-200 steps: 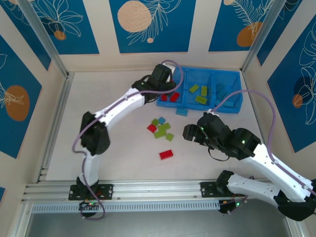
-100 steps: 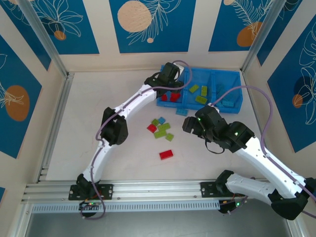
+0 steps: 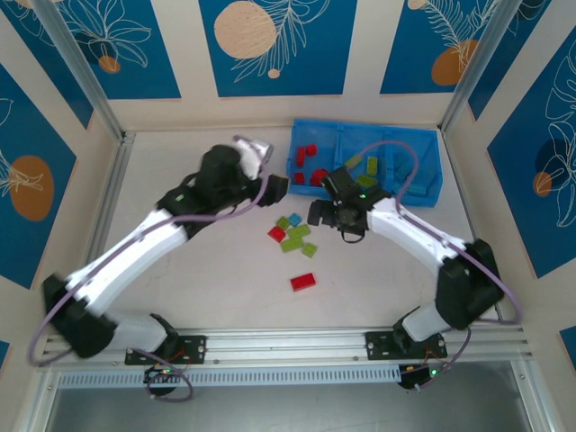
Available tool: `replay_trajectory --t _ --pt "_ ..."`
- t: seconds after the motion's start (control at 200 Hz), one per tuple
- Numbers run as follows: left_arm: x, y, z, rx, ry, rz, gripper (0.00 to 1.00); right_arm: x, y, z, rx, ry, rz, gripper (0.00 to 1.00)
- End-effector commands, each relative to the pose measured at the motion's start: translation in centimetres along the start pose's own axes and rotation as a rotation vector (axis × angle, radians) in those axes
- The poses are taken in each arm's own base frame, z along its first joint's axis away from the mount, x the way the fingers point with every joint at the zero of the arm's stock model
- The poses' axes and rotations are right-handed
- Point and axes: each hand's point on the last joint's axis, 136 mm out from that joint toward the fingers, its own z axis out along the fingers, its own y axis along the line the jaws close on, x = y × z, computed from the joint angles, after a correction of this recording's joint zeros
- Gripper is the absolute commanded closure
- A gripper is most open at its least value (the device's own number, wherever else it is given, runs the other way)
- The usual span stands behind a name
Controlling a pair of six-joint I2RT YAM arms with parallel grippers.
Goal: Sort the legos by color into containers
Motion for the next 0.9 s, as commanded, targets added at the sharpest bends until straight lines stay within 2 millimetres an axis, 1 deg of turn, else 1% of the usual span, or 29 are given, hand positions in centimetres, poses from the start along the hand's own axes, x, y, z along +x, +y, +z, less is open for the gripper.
replay_trajectory --t 0.0,0.055,0.11,0.165,0.21,0.29,0.375,0.53,0.63,0.7,0.74,0.78,0.81,0.895 --pt "3.7 0.1 -3.3 0.025 0.053 0.037 0.18 -4.2 1.2 2.2 0.033 -0.102 -0.049 0.00" --pt "5.0 0.0 -5.5 0.036 0.077 0.096 0.13 -5.0 1.4 4.2 0.046 -0.095 -0.062 0.01" --pt "6.3 0.0 -7.2 0.047 0.099 0.159 0.06 -5.8 1.3 6.0 0.067 -0.080 -0.047 0.00" --pt "7.6 0.1 -8.5 0.051 0.115 0.225 0.00 -6.4 0.7 7.4 0.109 -0.071 -0.021 0.00" --pt "8.2 0.5 -9.2 0.031 0.114 0.264 0.00 -6.7 0.2 8.2 0.149 -0.070 -0.002 0.00" --pt "8.9 1.2 -9.6 0.000 0.103 0.328 0.00 -6.7 -1.0 9.2 0.226 -0.072 0.028 0.01" --pt "8.8 1.6 -9.4 -0.020 0.072 0.350 0.00 -6.5 -1.3 10.1 0.231 -0.069 0.057 0.01" --pt "8.8 0.5 -9.0 0.047 0.058 0.398 0.00 -6.2 -1.4 11.5 0.223 -0.065 0.061 0.00" --pt "9.4 0.2 -8.8 0.076 0.056 0.420 0.00 -6.1 -1.3 12.4 0.211 -0.071 0.051 0.10" --pt "9.9 -0.2 -8.7 0.101 0.052 0.425 0.00 -6.0 -1.6 12.8 0.222 -0.068 0.058 0.21" --pt "10.0 -0.3 -8.7 0.112 0.049 0.424 0.00 -6.0 -1.6 12.9 0.220 -0.070 0.065 0.30" --pt "10.2 -0.4 -8.7 0.117 0.052 0.422 0.00 -5.8 -1.5 12.9 0.215 -0.068 0.071 0.35" --pt "10.2 -0.4 -8.7 0.119 0.053 0.423 0.00 -5.6 -1.5 12.9 0.212 -0.063 0.073 0.38" --pt "10.2 -0.6 -8.8 0.126 0.048 0.425 0.00 -5.2 -1.4 12.4 0.225 -0.066 0.073 0.40"
